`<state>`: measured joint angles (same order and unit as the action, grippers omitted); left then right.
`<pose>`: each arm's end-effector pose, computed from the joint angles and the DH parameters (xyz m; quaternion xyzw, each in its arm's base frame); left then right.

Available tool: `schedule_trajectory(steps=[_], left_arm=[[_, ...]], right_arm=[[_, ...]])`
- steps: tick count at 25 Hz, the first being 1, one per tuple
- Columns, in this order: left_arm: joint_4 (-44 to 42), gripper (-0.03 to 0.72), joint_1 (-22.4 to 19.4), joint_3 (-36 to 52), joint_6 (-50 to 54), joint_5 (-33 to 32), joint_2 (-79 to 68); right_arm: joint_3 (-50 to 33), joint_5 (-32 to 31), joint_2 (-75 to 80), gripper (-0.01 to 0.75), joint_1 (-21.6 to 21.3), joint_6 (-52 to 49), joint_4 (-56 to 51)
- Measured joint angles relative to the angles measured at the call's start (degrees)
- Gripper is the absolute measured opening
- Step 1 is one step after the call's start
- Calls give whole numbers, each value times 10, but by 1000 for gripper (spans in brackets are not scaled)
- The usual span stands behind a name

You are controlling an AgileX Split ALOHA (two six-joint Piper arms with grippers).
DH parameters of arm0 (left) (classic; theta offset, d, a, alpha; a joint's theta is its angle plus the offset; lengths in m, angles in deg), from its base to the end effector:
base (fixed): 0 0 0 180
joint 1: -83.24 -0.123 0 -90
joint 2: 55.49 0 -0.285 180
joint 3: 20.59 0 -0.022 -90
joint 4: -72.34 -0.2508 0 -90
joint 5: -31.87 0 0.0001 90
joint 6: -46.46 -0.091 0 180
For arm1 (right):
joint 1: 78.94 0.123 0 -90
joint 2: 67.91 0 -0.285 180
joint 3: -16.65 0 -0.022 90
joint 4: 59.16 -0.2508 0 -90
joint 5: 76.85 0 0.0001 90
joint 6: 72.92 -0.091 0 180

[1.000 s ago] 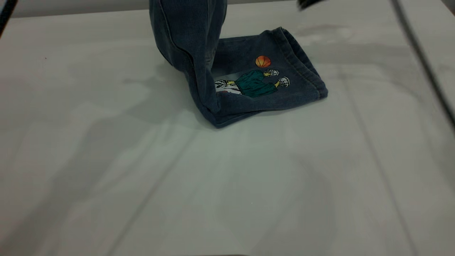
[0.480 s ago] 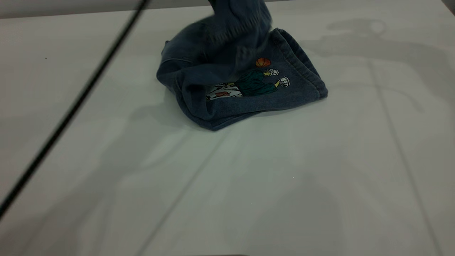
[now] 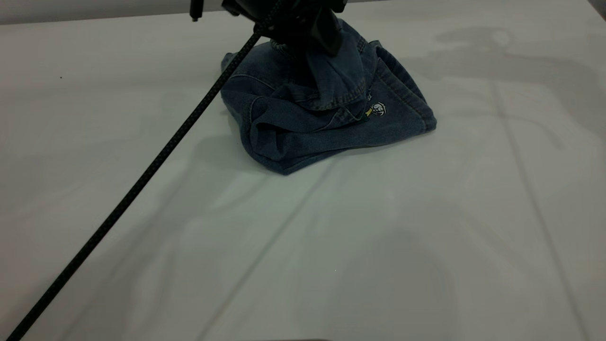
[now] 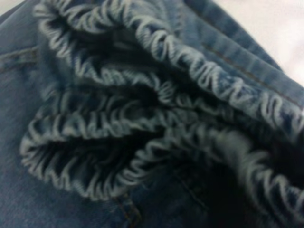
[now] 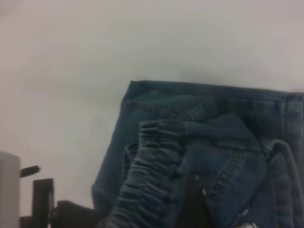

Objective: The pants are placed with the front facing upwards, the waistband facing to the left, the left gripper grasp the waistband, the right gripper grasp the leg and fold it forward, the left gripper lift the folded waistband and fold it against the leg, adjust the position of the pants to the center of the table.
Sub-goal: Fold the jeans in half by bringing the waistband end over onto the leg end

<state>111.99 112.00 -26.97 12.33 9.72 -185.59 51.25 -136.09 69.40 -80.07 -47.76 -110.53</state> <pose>0.3925 -0.2405 0.1513 0.2450 0.9043 -0.2013 0.2858 0.4947 0.0514 0.2246 -0.0283 0.9039 0.3599 0.2292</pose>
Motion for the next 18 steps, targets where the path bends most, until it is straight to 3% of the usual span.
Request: schedule_trajectory(steps=[3,6,9,14,18], left_arm=[[-1,520,0,-19,-9,-23,13],[-3,612,0,-35,-12,-27,51],[-25,622,0,-42,-12,-29,106],[-103,573,0,-42,-11,-58,203],[-167,561,0,-42,15,-69,277]], right_arm=[[0,-2,-21,447,0,0,0],[0,-2,-41,447,0,0,0],[0,-9,-49,447,0,-2,0],[0,-56,-49,447,6,-6,4],[0,-83,-49,447,54,-10,6]])
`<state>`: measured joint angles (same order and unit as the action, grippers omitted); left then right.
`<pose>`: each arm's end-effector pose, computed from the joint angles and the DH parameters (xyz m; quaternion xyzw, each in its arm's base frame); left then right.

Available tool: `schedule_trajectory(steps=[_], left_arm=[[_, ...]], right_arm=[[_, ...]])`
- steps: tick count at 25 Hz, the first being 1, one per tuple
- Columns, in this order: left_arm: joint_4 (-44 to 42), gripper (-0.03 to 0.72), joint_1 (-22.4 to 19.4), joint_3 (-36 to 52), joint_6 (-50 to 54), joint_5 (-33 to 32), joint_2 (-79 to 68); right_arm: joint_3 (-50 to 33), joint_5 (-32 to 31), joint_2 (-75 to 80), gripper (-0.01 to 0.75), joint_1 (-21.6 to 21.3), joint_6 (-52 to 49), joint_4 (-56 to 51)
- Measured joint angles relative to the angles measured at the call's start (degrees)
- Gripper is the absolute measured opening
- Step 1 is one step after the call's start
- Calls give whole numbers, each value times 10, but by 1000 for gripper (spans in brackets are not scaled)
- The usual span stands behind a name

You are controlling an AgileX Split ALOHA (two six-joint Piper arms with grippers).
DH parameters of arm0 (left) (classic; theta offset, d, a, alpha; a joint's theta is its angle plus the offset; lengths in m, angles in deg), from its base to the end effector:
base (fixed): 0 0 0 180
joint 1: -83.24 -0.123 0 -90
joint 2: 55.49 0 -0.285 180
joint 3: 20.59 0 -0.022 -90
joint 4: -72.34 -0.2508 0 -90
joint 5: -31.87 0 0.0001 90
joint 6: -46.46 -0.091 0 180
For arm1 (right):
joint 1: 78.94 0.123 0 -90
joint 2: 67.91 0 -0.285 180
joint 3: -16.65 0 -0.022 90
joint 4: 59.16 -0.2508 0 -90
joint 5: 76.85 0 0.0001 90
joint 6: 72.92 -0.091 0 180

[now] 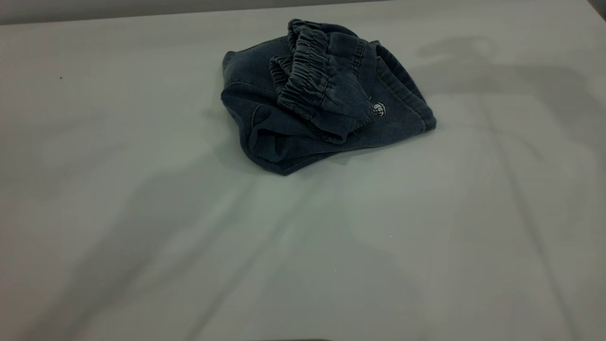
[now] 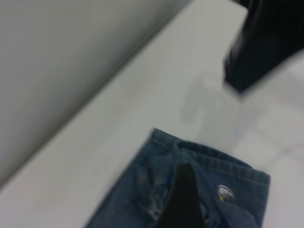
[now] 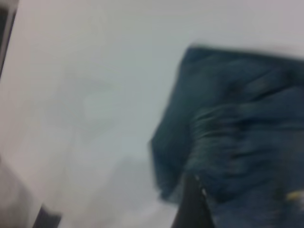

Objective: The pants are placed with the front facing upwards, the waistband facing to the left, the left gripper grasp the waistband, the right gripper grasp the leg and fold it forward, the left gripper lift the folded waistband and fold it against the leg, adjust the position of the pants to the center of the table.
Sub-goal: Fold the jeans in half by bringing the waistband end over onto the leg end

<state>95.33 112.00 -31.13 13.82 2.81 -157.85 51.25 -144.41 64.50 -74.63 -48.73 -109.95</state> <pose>0.3340 -0.2031 0.3721 0.3460 0.7859 -0.1537 0.4889 0.4645 0.1004 0.2637 -0.1121 0.8960 0.3879 0.1848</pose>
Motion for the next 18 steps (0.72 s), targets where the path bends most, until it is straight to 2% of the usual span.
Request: schedule_trajectory(steps=[6,11,15,18], left_arm=[[-93,561,0,-1,96,-13,71],[-164,561,0,-1,185,-55,93],[-204,561,0,-1,231,-83,93],[-208,561,0,-1,237,-90,93]], right_arm=[[0,21,6,447,126,-31,35],[0,67,52,437,208,-89,91],[0,126,98,405,256,-142,149],[0,155,124,394,268,-186,205]])
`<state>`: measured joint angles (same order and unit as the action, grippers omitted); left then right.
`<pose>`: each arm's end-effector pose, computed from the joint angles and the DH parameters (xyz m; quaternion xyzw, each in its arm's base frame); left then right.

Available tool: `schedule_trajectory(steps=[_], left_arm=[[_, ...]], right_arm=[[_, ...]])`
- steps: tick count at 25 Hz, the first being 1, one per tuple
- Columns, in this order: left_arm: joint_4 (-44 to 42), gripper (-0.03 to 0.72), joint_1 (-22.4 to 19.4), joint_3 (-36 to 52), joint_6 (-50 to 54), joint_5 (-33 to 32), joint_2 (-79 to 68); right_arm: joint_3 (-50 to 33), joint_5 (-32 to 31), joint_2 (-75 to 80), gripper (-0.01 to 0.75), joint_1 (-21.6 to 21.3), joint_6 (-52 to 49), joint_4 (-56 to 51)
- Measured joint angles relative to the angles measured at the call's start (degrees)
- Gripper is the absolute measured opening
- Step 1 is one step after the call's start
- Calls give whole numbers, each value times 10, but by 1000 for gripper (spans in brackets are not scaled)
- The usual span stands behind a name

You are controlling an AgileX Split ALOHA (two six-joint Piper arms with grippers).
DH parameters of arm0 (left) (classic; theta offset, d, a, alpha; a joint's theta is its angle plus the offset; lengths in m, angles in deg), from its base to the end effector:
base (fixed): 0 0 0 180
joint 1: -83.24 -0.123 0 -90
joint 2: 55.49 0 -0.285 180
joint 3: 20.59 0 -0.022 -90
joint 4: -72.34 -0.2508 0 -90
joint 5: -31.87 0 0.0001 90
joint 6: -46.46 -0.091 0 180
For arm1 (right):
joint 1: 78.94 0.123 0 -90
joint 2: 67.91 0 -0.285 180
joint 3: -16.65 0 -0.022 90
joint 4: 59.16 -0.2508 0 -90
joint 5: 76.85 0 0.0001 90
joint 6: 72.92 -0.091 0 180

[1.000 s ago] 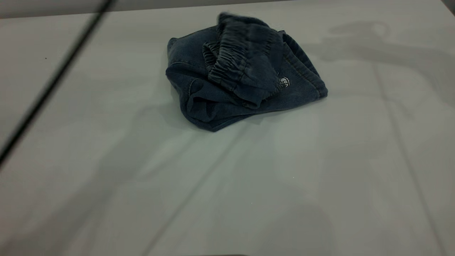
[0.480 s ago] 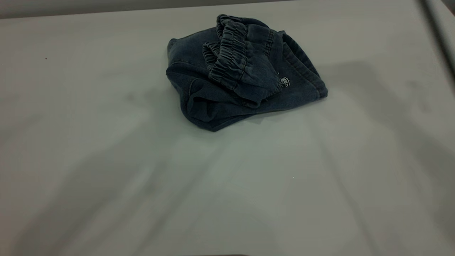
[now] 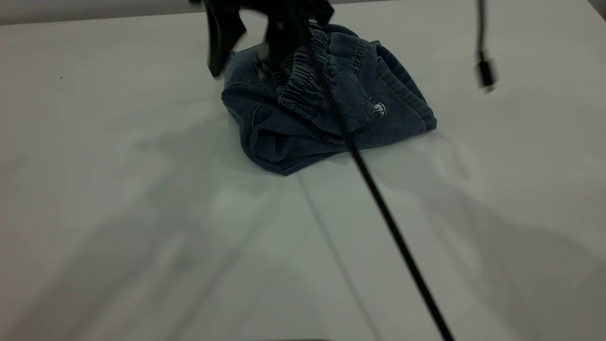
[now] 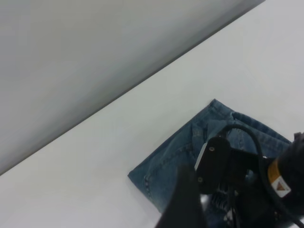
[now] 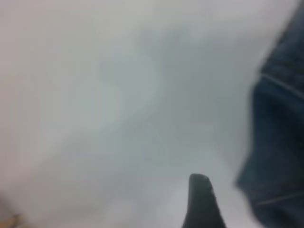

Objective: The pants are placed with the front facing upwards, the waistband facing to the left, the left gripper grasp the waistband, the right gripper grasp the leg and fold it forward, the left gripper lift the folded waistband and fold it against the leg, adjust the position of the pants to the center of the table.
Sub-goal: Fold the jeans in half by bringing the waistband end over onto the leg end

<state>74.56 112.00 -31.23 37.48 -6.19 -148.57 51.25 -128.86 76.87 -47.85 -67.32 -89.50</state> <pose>0.2965 -0.1652 0.4162 0.2738 0.8237 -0.1029 0.4857 0.4154 0.2928 0.1441 -0.1794 0.9451 0.2560 0.0953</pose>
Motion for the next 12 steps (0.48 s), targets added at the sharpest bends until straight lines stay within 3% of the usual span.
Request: schedule_trajectory(steps=[12], left_arm=[[-6,561,0,0,1,-3,-4]], right_arm=[[30,-21,28,392,-3,-48,125]])
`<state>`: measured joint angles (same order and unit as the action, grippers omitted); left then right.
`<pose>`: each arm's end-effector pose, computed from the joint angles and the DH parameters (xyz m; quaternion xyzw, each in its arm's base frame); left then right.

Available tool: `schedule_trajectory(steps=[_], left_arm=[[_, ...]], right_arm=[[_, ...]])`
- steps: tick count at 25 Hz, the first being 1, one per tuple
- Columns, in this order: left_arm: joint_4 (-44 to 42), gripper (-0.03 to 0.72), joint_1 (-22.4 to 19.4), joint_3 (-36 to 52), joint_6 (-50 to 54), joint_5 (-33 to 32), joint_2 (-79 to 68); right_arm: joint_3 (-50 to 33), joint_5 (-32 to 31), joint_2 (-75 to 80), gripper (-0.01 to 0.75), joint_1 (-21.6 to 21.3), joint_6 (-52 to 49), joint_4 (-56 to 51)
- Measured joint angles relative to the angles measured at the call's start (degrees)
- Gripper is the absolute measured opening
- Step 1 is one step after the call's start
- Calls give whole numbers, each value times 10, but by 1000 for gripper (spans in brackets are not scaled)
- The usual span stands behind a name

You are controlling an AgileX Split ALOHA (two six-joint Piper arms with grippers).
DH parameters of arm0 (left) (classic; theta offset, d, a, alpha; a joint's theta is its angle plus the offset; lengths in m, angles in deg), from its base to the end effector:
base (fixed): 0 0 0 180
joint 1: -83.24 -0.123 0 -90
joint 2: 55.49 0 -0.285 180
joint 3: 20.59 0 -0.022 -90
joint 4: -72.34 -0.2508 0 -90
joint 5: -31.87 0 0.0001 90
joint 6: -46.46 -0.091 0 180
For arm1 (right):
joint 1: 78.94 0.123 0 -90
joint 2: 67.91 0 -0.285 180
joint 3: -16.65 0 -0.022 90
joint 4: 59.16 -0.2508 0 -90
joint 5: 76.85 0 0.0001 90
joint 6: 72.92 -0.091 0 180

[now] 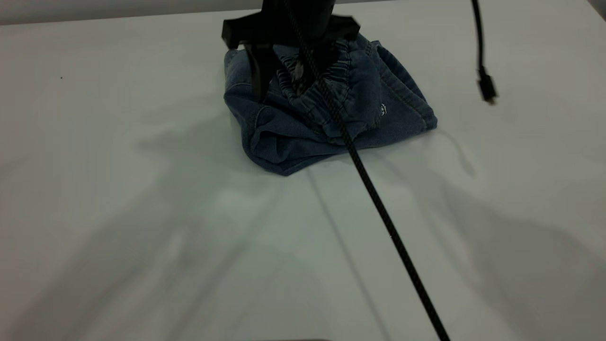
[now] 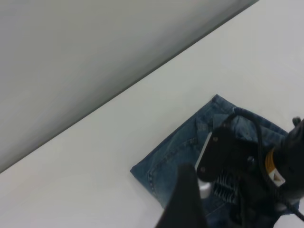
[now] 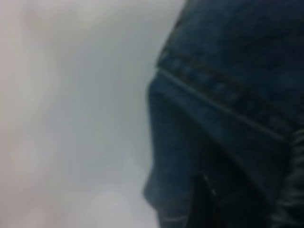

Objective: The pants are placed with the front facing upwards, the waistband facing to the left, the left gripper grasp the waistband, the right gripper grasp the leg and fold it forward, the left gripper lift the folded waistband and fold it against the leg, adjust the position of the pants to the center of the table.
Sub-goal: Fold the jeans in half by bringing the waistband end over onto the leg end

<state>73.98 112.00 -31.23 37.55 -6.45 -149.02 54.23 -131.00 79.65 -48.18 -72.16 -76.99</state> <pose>0.2986 -0.1657 0.4131 0.2761 0.8263 -0.0976 0.4812 0.4265 0.2801 0.1266 -0.1959 0.9614 0.1676 0.0963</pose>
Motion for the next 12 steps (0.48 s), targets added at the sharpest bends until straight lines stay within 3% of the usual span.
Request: schedule_trajectory(steps=[12], left_arm=[[-21,561,0,0,-6,-15,-9]], right_arm=[[40,-91,-11,391,-34,-63,233]])
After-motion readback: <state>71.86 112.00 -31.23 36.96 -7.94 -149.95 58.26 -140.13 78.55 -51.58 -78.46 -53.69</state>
